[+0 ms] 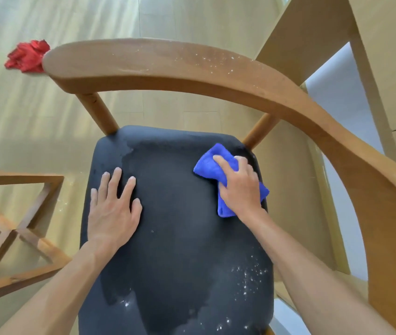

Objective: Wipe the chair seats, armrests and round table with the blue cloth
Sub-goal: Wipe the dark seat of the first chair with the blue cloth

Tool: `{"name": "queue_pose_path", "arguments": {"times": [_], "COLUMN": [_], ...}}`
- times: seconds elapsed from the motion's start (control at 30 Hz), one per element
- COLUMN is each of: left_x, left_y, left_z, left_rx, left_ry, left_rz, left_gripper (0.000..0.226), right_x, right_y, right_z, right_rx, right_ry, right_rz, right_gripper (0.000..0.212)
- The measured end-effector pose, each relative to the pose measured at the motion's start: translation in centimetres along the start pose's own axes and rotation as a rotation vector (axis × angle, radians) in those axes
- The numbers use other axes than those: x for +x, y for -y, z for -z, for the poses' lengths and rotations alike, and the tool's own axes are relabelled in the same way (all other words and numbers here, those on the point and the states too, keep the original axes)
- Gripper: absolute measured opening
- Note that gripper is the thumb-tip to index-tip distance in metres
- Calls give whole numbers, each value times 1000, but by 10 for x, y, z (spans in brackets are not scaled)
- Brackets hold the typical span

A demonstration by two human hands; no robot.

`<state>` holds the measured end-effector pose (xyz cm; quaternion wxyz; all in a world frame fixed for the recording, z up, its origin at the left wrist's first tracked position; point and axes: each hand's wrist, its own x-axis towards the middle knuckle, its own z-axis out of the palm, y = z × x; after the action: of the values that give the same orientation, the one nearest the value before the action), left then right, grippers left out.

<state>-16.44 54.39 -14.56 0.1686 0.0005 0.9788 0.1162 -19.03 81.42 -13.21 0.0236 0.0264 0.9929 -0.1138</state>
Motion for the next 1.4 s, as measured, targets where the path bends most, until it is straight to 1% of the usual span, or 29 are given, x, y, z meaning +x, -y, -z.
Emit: {"name": "queue_pose_path", "arguments": {"times": [0.07, 0.1, 0.13, 0.2, 0.27, 0.33, 0.37, 0.4, 0.43, 0.47, 0.53, 0.6, 0.63, 0.7, 0.77, 0.8, 0.87, 0.93, 1.0, 1.07, 1.13, 1.23, 1.3, 1.33, 1.4], "left_x": [1, 1, 0, -1, 0, 1, 1, 1, 0, 0, 0, 1, 1, 1, 1, 1, 1, 1, 1, 1, 3, 3, 2, 2, 3], "left_y": [2, 2, 2, 3, 7, 12, 14, 15, 16, 17, 17, 18, 19, 20, 21, 22, 23, 23, 23, 24, 25, 25, 25, 26, 27], "left_z": [0, 1, 1, 3, 6, 10, 12, 13, 14, 15, 15, 16, 15, 15, 14, 13, 11, 10, 10, 10, 11, 12, 12, 12, 10], "left_rx": [-15, -28, -50, -101, -128, -141, -139, -131, -121, -111, -101, -109, -111, -124, -133, -126, -108, -107, -117, -114, -102, -88, -86, -83, -71], "left_ry": [10, 8, -4, -34, -28, 3, 18, 31, 43, 51, 58, 59, 57, 53, 53, 55, 56, 51, 45, 49, 58, 68, 68, 68, 68], "left_rz": [-1, -4, -9, -20, -35, -52, -55, -59, -63, -65, -66, -67, -65, -59, -54, -54, -59, -60, -55, -63, -76, -83, -87, -90, -96], "left_gripper": [53, 52, 51, 47, 45, 45, 45, 46, 48, 49, 51, 52, 53, 54, 55, 55, 56, 57, 58, 58, 59, 58, 58, 58, 58], "right_x": [4, -3, -16, -59, -118, -177, -198, -209, -212, -207, -176, -126, -96, -34, 17, 31, 31, -6, -67, -126, -159, -156, -129, -111, -68], "right_y": [15, 30, 47, 81, 113, 133, 137, 137, 134, 127, 109, 90, 82, 66, 47, 39, 38, 58, 83, 105, 116, 109, 95, 87, 71], "right_z": [-8, -12, -16, -27, -38, -47, -50, -52, -52, -50, -39, -26, -20, -9, 1, 1, -1, -9, -23, -37, -43, -35, -22, -14, 0], "right_rx": [80, 114, 148, 208, 211, 228, 255, 267, 254, 230, 186, 127, 102, 40, -62, -82, -77, -28, 48, 81, 73, 76, 66, 56, 29], "right_ry": [9, 3, -7, 1, 87, 196, 202, 195, 172, 159, 170, 132, 89, 10, 30, 54, 62, 12, -19, 17, 106, 203, 188, 157, 70], "right_rz": [-143, -151, -111, 55, 273, 429, 487, 545, 606, 665, 742, 741, 688, 478, 248, 175, 115, 158, 275, 423, 541, 653, 716, 694, 518], "right_gripper": [58, 59, 59, 61, 61, 51, 40, 31, 27, 26, 32, 39, 41, 49, 55, 57, 60, 59, 56, 53, 56, 64, 61, 60, 60]}}
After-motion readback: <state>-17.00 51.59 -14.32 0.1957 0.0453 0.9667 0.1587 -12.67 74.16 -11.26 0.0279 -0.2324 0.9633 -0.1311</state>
